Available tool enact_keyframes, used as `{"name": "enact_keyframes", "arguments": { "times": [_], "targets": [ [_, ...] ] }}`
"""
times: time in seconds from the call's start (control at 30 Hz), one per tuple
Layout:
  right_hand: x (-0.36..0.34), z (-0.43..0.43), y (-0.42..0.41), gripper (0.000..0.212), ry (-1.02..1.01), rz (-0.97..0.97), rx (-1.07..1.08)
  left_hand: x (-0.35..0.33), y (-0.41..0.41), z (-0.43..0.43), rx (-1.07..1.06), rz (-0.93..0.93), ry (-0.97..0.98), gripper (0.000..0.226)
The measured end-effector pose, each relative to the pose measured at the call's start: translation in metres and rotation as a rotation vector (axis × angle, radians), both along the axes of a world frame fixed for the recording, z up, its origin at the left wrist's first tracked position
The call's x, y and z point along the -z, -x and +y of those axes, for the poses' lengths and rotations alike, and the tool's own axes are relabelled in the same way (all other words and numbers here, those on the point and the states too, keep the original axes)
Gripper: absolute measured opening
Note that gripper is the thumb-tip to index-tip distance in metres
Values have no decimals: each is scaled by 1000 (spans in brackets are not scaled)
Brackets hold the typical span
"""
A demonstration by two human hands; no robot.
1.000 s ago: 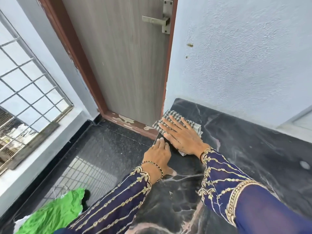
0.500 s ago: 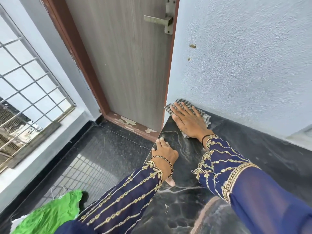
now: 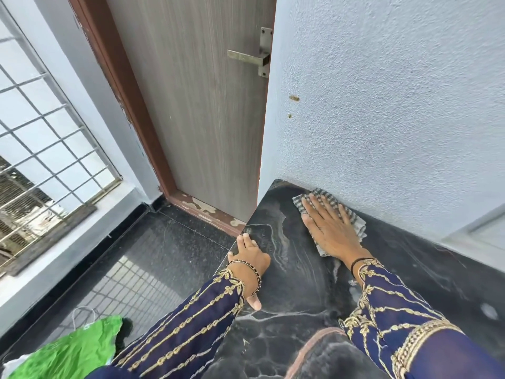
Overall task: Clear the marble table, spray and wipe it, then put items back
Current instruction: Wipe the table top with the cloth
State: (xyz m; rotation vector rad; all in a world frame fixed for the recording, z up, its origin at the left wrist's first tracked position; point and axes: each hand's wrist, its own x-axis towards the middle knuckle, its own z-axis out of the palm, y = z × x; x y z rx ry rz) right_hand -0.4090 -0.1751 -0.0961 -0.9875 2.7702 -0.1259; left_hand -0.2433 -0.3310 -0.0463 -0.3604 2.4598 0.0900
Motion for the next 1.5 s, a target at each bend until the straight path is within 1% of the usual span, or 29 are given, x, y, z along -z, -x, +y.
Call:
{"name": "enact_keyframes", "arguments": {
  "times": [0.07,0.13,0.17,0.23,0.3,0.37,0.43,0.5,0.6,0.63,0.67,0.8,0.9,1.03,1.13,1.27,1.3,1.43,1.5],
  "targets": [
    [1,-4,-7,57,-11,11,8,-4,-3,2,57,-87,40,112],
    [3,-3,-19,57,-19,36,-30,-4,-7,-1,97,-104,59,130],
    [3,-3,-26,56,-21,49,-60,-3,-8,-2,109,-89,69,135],
    [4,1,-48,54,-10,64,-110,-6,-13,-4,124,-44,75,134],
    [5,3,-76,56,-2,86,-147,-8,-23,-6,72,58,10,133],
    [5,6,-109,56,5,104,-181,-10,-44,-6,-9,191,-113,126],
    [4,7,-140,55,22,118,-219,-8,-71,-4,-96,303,-186,107],
    [5,10,-176,54,21,131,-265,-9,-103,3,-142,317,-224,86],
    [6,19,-228,54,28,128,-320,-13,-153,14,-223,369,-262,48],
    [6,23,-248,53,40,116,-339,-15,-171,18,-240,388,-255,40],
    [5,26,-265,52,45,105,-362,-17,-185,20,-252,403,-239,38],
    [5,39,-338,50,42,86,-452,-21,-243,32,-257,452,-142,40],
    [2,52,-387,48,75,35,-513,-21,-271,42,-254,459,-181,42],
    [-1,82,-434,46,95,51,-576,-26,-289,62,-205,436,-212,41],
    [0,110,-442,49,68,34,-607,-35,-286,79,-129,444,-221,37],
    [-2,132,-421,50,11,-11,-636,-40,-272,96,-94,393,-352,36],
    [-2,134,-412,52,-10,-23,-630,-39,-267,99,-95,377,-363,39],
    [-4,136,-355,60,-24,-25,-556,-28,-247,110,-128,340,-430,70],
    [-4,137,-319,52,-19,-3,-523,-19,-231,114,-113,381,-439,78]
  ]
}}
